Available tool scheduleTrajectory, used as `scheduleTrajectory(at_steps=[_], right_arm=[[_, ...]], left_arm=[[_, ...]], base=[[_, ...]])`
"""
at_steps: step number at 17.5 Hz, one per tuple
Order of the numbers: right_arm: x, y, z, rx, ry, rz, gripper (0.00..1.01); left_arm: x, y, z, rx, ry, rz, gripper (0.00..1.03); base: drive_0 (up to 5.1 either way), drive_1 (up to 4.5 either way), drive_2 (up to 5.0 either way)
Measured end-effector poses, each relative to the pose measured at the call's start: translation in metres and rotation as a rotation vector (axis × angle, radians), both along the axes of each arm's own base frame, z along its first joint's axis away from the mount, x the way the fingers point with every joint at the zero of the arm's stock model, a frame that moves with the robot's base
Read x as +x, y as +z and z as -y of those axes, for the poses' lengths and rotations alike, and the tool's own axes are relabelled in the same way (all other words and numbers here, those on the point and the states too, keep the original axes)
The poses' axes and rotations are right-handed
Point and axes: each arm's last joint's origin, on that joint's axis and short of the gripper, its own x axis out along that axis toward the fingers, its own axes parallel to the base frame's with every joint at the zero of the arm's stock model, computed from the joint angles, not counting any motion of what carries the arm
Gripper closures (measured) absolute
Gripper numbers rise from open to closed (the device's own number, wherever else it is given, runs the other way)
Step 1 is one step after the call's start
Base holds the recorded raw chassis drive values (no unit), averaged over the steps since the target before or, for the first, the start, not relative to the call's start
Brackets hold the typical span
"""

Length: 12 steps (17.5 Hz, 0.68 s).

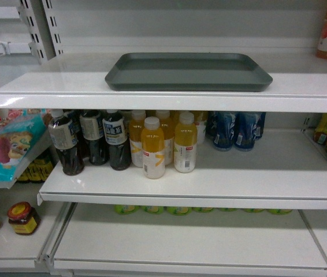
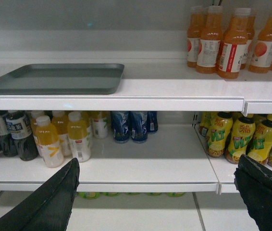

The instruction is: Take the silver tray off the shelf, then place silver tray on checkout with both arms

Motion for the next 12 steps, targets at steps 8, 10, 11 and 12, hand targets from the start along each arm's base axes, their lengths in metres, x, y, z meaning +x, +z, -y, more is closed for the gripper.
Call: scheduleTrajectory(at_steps=[8,10,11,12], right_arm=[[0.0,0.0,0.0,0.0,0.0,0.0,0.03],[0.0,0.0,0.0,0.0,0.0,0.0,0.03],[0.0,-0.0001,0.0,0.0,0.0,-0.001,0.03],[0.0,0.0001,0.0,0.0,0.0,0.001,0.03]], left_arm=[[0.0,0.0,0.0,0.0,0.0,0.0,0.05],[0.0,0.0,0.0,0.0,0.0,0.0,0.05],[0.0,0.0,0.0,0.0,0.0,0.0,0.05],[0.0,0.0,0.0,0.0,0.0,0.0,0.05]], base=[[0.0,0.0,0.0],[0.0,0.0,0.0],[0.0,0.0,0.0],[0.0,0.0,0.0]])
